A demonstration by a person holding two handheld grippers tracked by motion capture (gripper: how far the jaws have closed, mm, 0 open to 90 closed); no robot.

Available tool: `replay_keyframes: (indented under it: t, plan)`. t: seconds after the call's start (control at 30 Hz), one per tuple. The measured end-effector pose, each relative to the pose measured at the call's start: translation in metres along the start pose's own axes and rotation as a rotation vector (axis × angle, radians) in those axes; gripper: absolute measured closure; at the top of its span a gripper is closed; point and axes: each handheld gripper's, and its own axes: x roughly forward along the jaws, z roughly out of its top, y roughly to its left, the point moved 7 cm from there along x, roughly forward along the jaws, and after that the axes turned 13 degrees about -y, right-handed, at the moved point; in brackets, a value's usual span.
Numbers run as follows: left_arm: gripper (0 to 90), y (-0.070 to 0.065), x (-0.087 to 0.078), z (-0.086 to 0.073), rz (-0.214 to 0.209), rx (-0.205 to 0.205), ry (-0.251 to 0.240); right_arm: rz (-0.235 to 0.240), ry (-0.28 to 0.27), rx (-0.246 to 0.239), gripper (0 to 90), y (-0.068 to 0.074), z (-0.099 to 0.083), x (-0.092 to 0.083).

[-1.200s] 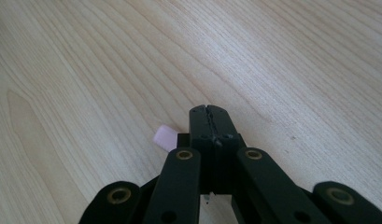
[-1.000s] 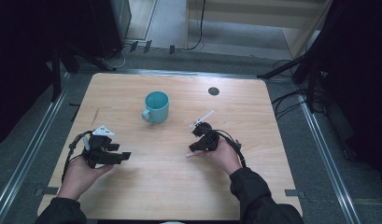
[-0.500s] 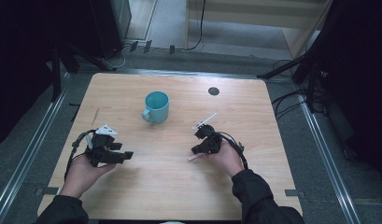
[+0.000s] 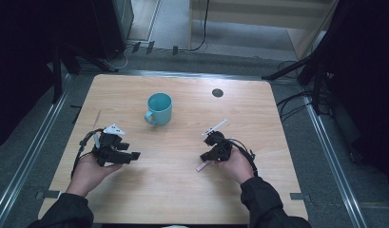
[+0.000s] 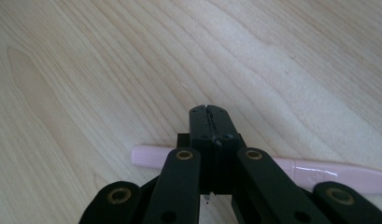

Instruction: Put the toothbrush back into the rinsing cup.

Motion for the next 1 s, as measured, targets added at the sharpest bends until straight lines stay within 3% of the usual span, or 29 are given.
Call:
replay_keyframes:
  t: [0.57,1.0]
  plan:
    - [37.9,-0.008,0.016,0.013,-0.045,0.048,0.016,-0.039,0.012,0.047,90.0,-0.007,-0.029,-0.027]
    - [37.9,-0.012,0.024,0.018,-0.065,0.056,0.029,-0.084,0.008,0.105,89.6,-0.020,-0.045,-0.046]
